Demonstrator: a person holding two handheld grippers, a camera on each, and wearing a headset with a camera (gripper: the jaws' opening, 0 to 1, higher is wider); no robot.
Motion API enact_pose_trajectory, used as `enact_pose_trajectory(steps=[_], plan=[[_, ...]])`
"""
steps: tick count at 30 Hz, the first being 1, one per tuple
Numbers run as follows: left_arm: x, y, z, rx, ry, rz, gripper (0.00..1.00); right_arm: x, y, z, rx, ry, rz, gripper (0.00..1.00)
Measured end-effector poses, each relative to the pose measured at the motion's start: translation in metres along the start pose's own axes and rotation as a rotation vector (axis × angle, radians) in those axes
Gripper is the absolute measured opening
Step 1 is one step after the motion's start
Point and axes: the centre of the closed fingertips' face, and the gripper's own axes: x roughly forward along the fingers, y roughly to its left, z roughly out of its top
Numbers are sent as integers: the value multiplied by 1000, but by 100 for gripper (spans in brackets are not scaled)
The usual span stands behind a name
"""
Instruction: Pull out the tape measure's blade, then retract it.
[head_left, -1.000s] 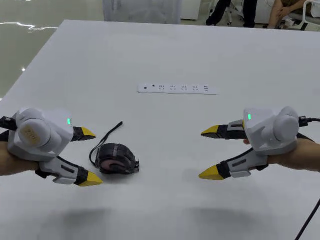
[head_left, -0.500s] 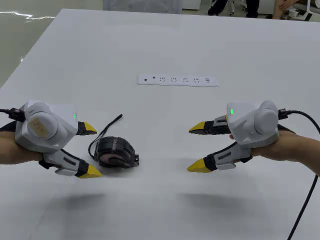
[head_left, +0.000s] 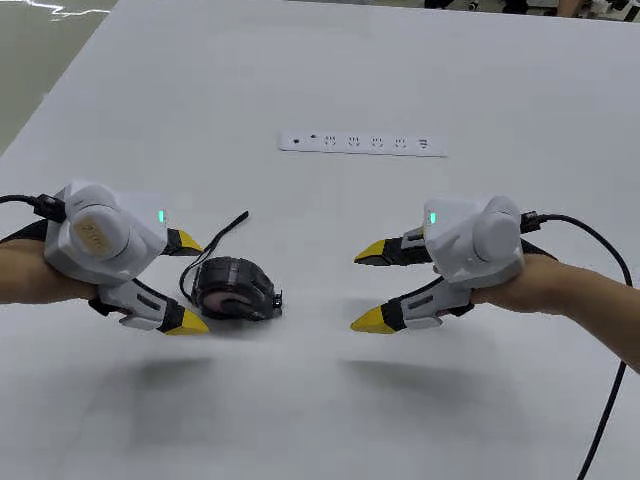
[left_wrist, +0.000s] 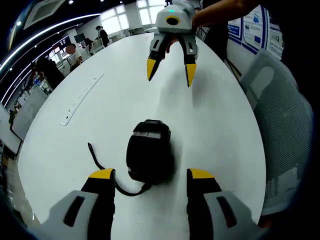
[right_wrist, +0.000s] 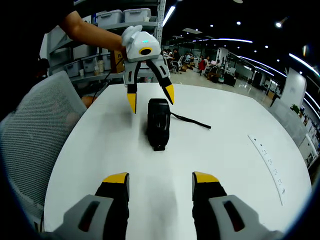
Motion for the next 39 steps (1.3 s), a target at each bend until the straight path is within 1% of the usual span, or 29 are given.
enact_pose_trajectory(steps=[5,9,13,19,24,26,32,34,39], plan=[[3,1,-1,10,5,-11,50,9,1,3,-20,1,8,45],[6,0,-1,17,6,-26,47,17,2,4,-26,2,16,44],[9,0,-2,22,10,-39,47,24,1,4,-29,6,18,42],[13,0,-1,28,12,-52,44,33,2,7,-25,-4,23,41],[17,1,-3,33,19,-67,41,39,-1,7,-32,-4,26,38],[19,1,-3,33,23,-72,40,42,-2,8,-28,-7,26,38],[22,3,-2,27,17,-83,38,50,-3,10,-16,-18,29,35],[23,1,0,30,19,-89,37,54,-3,10,-16,-17,31,34],[25,3,-3,42,24,-100,33,62,-1,10,-12,-18,39,32]])
